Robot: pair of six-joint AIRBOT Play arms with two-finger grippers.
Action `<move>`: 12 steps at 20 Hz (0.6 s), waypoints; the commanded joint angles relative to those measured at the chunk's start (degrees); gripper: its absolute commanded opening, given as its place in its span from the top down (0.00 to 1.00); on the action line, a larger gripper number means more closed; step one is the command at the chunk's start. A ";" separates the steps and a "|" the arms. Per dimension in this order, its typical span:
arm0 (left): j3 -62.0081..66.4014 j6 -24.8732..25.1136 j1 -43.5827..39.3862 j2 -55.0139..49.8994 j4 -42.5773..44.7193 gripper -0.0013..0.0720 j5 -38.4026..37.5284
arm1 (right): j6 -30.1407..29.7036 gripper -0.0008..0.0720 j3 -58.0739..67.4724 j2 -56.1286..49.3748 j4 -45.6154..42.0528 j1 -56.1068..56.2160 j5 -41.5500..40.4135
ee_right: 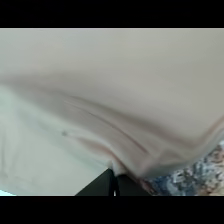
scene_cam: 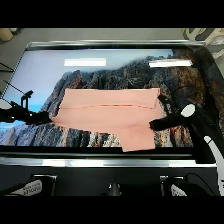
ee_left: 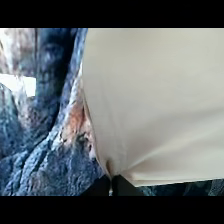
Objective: Fold the shirts.
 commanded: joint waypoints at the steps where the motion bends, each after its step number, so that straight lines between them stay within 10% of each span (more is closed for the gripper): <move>1: 7.37 -3.43 0.02 0.46 -0.04 0.95 -0.57 | 2.99 0.97 11.06 -0.22 -7.69 0.00 -1.25; 12: 34.12 -7.52 -4.70 -27.71 -10.43 0.95 4.24 | 6.64 0.97 43.21 -31.54 -7.87 0.00 -9.88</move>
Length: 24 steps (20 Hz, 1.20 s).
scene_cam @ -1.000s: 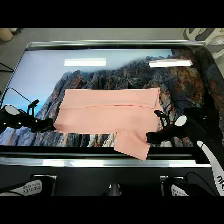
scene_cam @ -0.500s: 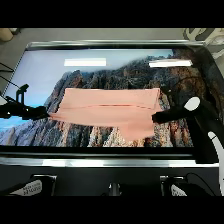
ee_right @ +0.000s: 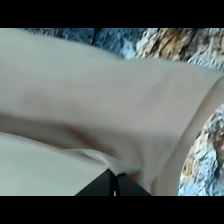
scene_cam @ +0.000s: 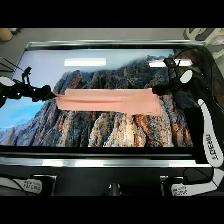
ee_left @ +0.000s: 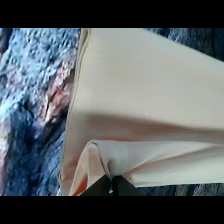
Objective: Fold the shirts.
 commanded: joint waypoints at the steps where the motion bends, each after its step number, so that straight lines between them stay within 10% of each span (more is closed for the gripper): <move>1: 9.90 -2.95 -1.60 -9.66 -1.36 0.94 0.39 | 1.79 0.97 8.59 -8.66 -0.83 -0.02 -2.45; 7: 11.63 -5.53 -3.02 -16.85 -1.27 0.88 -2.05 | 2.56 0.94 8.83 -14.27 -0.83 -0.02 0.11; 9: 12.72 -6.60 -2.23 -16.76 -1.27 0.23 -4.15 | 2.34 0.36 9.81 -13.44 1.36 -1.60 1.57; 10: 14.19 -6.43 -1.46 -16.57 -1.25 0.22 -5.70 | 0.57 0.15 10.71 -12.92 3.39 -3.45 3.89; 12: 17.20 -6.45 0.09 -15.10 -1.22 0.22 -7.67 | -2.16 0.05 12.35 -12.57 5.90 -8.55 10.43; 16: 18.08 -6.43 0.26 -7.96 -1.22 0.22 -6.25 | -7.41 0.00 12.28 -14.95 8.61 -15.63 24.06; 24: 18.05 -6.45 -4.39 3.78 -1.38 0.22 -6.27 | -8.50 0.00 12.09 -24.24 26.51 -12.61 21.11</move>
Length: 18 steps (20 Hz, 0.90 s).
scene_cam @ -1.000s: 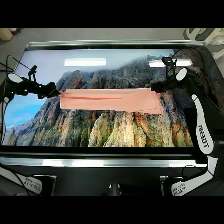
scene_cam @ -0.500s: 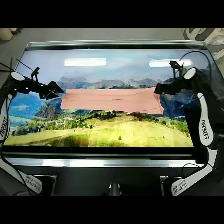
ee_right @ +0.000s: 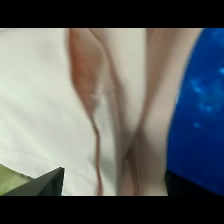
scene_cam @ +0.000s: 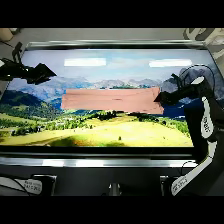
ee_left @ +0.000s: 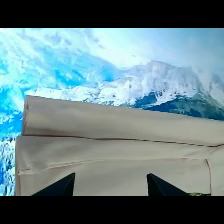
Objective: Fold the shirts.
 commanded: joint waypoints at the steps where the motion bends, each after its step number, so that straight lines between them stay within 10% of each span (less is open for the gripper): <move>1: 0.09 -0.04 -2.19 4.28 -0.02 0.22 0.07 | -0.59 0.00 -0.02 -3.23 8.17 2.32 -2.43; 3: 0.09 -0.04 -3.69 4.68 -0.02 0.23 0.09 | -0.52 0.17 0.13 -3.19 9.11 3.96 -4.46; 5: 0.04 -0.02 -5.95 3.56 0.00 0.29 0.15 | -0.02 0.96 0.55 -2.36 11.58 4.26 -5.18; 7: 0.02 0.07 -9.77 1.27 0.00 0.84 0.94 | -0.20 0.96 2.19 0.50 12.66 4.26 -5.42; 8: 0.02 0.39 -12.44 -0.52 0.00 0.94 3.06 | -0.17 0.96 2.97 2.45 12.66 4.26 -5.44; 18: 0.09 2.21 -37.42 -22.36 -28.65 0.94 24.06 | 2.25 0.96 3.98 21.66 6.84 4.33 9.81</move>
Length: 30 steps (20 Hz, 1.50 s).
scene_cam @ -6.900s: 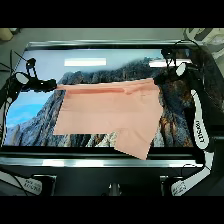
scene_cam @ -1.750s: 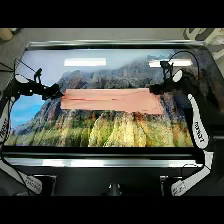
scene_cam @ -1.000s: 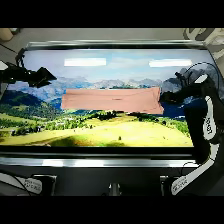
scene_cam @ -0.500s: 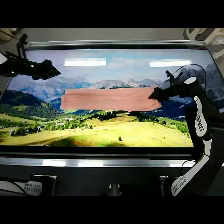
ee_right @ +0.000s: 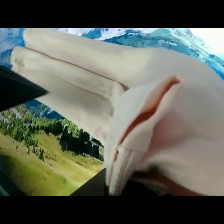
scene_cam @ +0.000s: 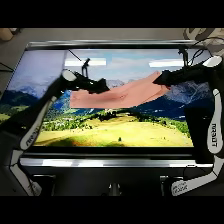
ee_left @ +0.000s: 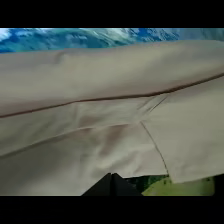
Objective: Fold the shirts.
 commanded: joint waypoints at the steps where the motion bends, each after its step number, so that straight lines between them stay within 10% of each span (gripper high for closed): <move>1: 0.07 2.21 -7.04 -5.92 -13.25 0.94 6.54 | 0.50 0.96 0.11 6.56 -4.52 0.04 6.36; 10: 0.09 2.45 -17.99 -11.32 -28.13 0.94 15.02 | 1.55 0.96 0.11 17.27 -7.19 0.04 7.48; 12: 0.13 9.31 -16.83 -10.91 -28.02 0.95 11.82 | 1.55 0.96 0.11 16.85 -7.23 0.04 6.01; 15: 0.11 12.28 -8.26 -5.99 -16.92 0.95 4.87 | 1.53 0.96 0.11 14.99 -8.02 2.10 4.20; 19: 0.11 3.67 7.45 8.55 7.04 0.95 0.28 | 1.55 0.96 0.11 8.63 -8.66 11.23 -2.45; 26: 0.11 3.19 25.62 32.96 9.31 0.95 -3.39 | 2.82 0.96 0.11 -9.77 -1.16 26.84 -19.65; 27: 0.09 3.80 25.83 35.60 9.35 0.95 -4.00 | 2.84 0.91 0.11 -12.00 1.49 27.98 -21.79; 30: 0.04 5.95 24.92 40.68 9.33 0.94 -5.55 | 0.48 0.26 0.11 -15.87 10.08 29.31 -22.56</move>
